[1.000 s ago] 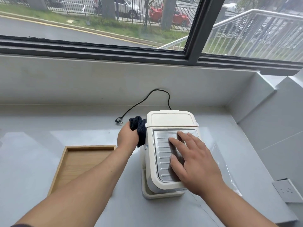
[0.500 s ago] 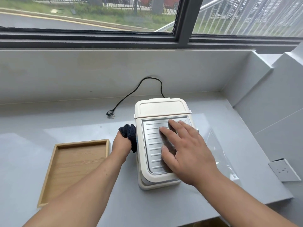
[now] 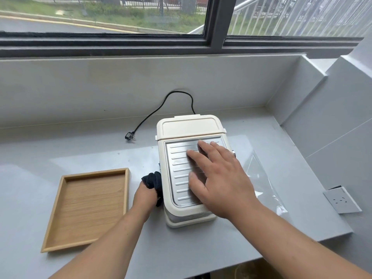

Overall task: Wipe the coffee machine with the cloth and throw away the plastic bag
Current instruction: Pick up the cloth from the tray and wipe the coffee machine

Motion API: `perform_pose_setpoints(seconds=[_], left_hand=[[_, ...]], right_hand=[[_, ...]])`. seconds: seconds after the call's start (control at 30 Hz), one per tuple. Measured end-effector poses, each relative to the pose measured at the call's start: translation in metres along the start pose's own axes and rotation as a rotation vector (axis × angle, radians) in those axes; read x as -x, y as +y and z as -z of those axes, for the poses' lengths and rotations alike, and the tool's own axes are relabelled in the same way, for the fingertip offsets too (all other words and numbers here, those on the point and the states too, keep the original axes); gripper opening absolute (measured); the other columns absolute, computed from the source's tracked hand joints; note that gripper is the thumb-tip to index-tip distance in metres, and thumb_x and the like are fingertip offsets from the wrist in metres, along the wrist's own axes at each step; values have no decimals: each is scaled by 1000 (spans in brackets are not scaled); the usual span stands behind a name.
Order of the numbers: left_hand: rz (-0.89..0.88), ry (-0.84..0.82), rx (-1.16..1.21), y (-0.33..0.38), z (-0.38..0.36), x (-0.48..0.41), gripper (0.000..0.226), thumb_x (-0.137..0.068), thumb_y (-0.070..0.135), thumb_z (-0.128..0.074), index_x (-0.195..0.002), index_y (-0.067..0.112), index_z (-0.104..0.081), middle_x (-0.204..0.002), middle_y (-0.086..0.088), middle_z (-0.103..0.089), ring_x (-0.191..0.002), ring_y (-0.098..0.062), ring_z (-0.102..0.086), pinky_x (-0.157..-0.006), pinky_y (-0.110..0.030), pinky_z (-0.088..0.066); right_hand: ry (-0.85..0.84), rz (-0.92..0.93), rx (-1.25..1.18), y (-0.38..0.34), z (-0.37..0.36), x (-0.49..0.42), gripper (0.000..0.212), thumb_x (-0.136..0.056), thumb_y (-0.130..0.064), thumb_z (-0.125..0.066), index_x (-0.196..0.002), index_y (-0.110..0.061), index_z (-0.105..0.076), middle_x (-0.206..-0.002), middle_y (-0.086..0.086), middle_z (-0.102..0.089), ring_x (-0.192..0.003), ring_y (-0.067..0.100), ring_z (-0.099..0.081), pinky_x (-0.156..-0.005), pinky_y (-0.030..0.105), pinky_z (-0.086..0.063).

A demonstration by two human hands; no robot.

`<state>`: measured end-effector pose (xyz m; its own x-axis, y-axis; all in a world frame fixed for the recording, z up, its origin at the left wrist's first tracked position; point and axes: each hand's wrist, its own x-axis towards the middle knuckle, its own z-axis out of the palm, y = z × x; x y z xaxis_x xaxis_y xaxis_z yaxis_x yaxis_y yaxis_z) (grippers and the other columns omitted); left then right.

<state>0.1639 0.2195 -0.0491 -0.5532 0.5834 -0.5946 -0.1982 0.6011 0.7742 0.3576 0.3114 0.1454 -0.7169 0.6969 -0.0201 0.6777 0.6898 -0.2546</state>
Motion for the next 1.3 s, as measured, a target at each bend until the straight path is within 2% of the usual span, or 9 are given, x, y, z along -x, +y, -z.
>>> perform_pose_setpoints(seconds=[0.13, 0.27, 0.37, 0.57, 0.77, 0.9, 1.07, 1.2, 1.3], left_hand=[[38, 3, -35, -10, -3, 19, 27, -90, 11, -62, -117, 17, -64, -108, -20, -75, -86, -30, -67, -76, -41, -55], [48, -16, -41, -23, -5, 39, 14, -84, 17, -58, -98, 19, -61, -82, -8, -66, -67, -22, -51, -65, -35, -44], [32, -36, -64, -34, -9, 53, 22, -81, 23, -65, -103, 23, -67, -86, -6, -74, -62, -15, -55, -61, -32, -50], [31, -31, -223, -46, -14, 76, 33, -68, 22, -58, -101, 27, -64, -92, -6, -75, -85, -33, -74, -75, -52, -65], [2, -126, -400, -57, -40, 110, 24, -69, 33, -65, -92, 35, -69, -77, 19, -76, -73, -6, -70, -59, -22, -52], [-24, -153, -413, -50, -71, 121, 29, -81, 55, -61, -84, 28, -70, -76, 12, -75, -72, -10, -69, -61, -25, -48], [8, -242, -392, -34, -107, 113, 33, -95, 40, -54, -86, 8, -58, -73, 3, -57, -67, -16, -49, -63, -30, -37], [12, -269, -421, -26, -127, 108, 28, -100, 34, -51, -80, 16, -44, -78, -3, -45, -70, -18, -40, -65, -34, -30], [22, -271, -422, -22, -136, 108, 28, -100, 33, -51, -79, 17, -40, -77, -3, -41, -70, -19, -38, -64, -35, -28]], right_hand=[[13, 4, -4, 1, -1, 1, 61, -95, -55, -34, -153, -38, -44, -166, -5, -35, -153, 21, -23, -126, 37, -11], [21, 6, -12, 1, -2, 1, 61, -95, -56, -34, -153, -38, -45, -165, -3, -36, -152, 23, -25, -126, 39, -14], [29, 10, -17, 1, -3, 1, 61, -95, -56, -34, -152, -37, -45, -165, -3, -37, -152, 24, -26, -127, 41, -17], [48, 30, -16, 3, -6, 1, 59, -97, -54, -36, -152, -35, -46, -164, 0, -39, -152, 27, -28, -127, 43, -18], [83, 58, -50, 5, -6, 5, 58, -98, -49, -43, -152, -28, -48, -162, 3, -42, -152, 29, -29, -127, 41, -18], [254, 93, -177, 8, -5, 10, 47, -97, -32, -58, -141, -17, -60, -146, 6, -59, -143, 28, -41, -124, 36, -25], [495, 155, -310, 25, -7, 25, 34, -91, -11, -67, -125, -8, -69, -125, 10, -67, -126, 30, -53, -114, 39, -39], [631, 113, -329, 61, -24, 59, 33, -88, -4, -66, -121, -4, -67, -120, 10, -67, -117, 30, -59, -109, 42, -44], [662, -15, -396, 87, -46, 90, 32, -92, -12, -58, -123, -10, -60, -120, 2, -63, -114, 21, -57, -105, 37, -47]])
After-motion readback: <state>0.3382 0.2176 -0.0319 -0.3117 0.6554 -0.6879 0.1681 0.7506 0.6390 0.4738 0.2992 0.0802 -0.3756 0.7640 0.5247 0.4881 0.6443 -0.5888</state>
